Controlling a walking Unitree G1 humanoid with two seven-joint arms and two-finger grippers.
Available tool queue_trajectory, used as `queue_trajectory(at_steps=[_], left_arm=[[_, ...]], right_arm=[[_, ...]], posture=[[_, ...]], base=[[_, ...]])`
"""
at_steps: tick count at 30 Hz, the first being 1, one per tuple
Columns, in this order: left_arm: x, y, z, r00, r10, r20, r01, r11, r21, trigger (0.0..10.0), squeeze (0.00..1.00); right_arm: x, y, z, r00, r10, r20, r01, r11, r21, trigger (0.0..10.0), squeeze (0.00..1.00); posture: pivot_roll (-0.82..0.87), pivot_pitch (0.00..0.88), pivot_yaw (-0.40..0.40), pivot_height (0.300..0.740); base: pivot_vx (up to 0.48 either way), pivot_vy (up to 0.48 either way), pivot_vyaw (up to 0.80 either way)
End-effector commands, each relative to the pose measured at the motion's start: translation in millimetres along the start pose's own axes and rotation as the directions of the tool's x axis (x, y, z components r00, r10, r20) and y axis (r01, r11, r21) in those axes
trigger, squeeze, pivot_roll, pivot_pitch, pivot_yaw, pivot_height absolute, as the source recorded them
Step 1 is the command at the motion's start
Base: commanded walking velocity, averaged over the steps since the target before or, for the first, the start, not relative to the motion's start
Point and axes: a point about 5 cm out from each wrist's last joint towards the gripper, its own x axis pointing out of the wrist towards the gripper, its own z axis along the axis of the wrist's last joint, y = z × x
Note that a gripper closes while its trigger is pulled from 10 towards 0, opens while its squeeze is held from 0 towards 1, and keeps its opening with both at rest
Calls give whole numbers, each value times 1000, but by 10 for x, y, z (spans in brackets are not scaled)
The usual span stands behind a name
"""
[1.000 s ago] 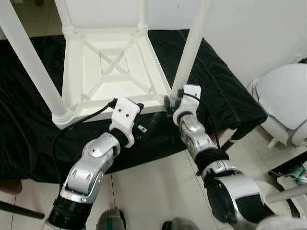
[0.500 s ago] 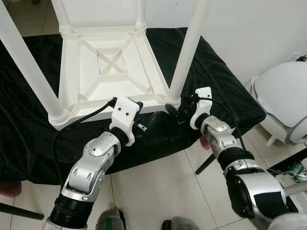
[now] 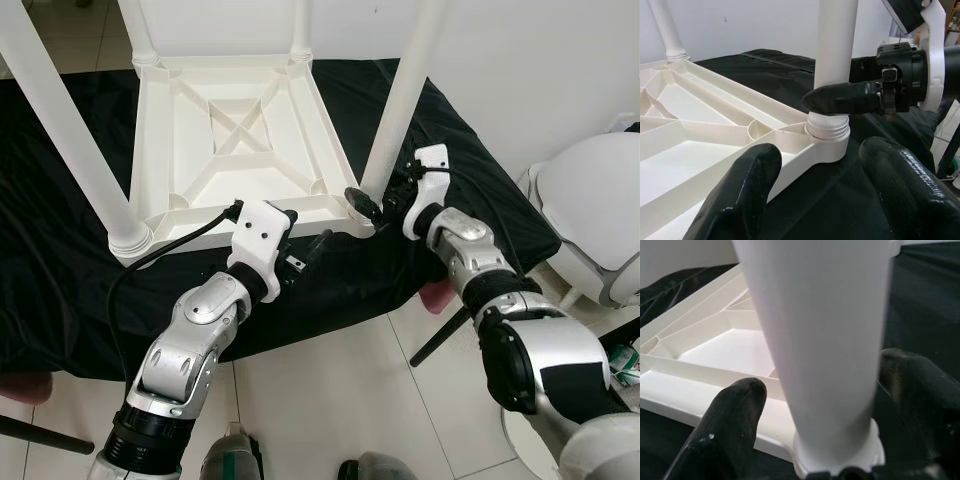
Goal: Building children table
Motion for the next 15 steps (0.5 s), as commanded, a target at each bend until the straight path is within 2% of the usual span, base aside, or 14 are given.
queue_trajectory(at_steps=[1, 7, 8, 10, 11, 12, 13, 15], left_arm=[[0, 10, -12, 1000, 1, -6, -1, 1000, 8, 10000, 0], [-2, 14, -12, 1000, 2, -7, -2, 1000, 10, 10000, 0], [-5, 16, -8, 1000, 4, -6, -4, 1000, 10, 10000, 0], [-6, 18, -5, 1000, 5, -6, -5, 1000, 10, 10000, 0], [-9, 19, -6, 1000, 7, -7, -7, 1000, 11, 10000, 0], [-9, 19, -6, 1000, 7, -7, -7, 1000, 11, 10000, 0], [-12, 19, -9, 1000, 9, -8, -9, 1000, 11, 10000, 0], [-12, 17, -14, 1000, 10, -9, -10, 1000, 10, 10000, 0]], right_arm=[[30, 39, -19, 999, 34, -35, -34, 999, -2, 10000, 0], [51, 67, -26, 997, 57, -53, -57, 998, -2, 10000, 0], [61, 100, -53, 993, 82, -80, -83, 996, -15, 7020, 0], [67, 123, -73, 990, 100, -101, -103, 994, -24, 7020, 0], [69, 134, -87, 988, 109, -114, -112, 993, -25, 2392, 0], [69, 134, -87, 988, 109, -114, -112, 993, -25, 2392, 0], [60, 134, -105, 986, 116, -124, -119, 993, -21, 235, 0], [34, 115, -129, 984, 121, -133, -124, 992, -16, 0, 0]], posture=[[51, 0, -40, 740], [52, 0, -40, 740], [61, 0, -42, 740], [61, 0, -42, 740], [63, 0, -44, 740], [63, 0, -44, 740], [63, 0, -44, 740], [59, 0, -42, 740]], base=[[0, 0, 0], [0, 0, 0], [0, 0, 0], [0, 0, 0], [0, 0, 0], [0, 0, 0], [0, 0, 0], [0, 0, 0]])
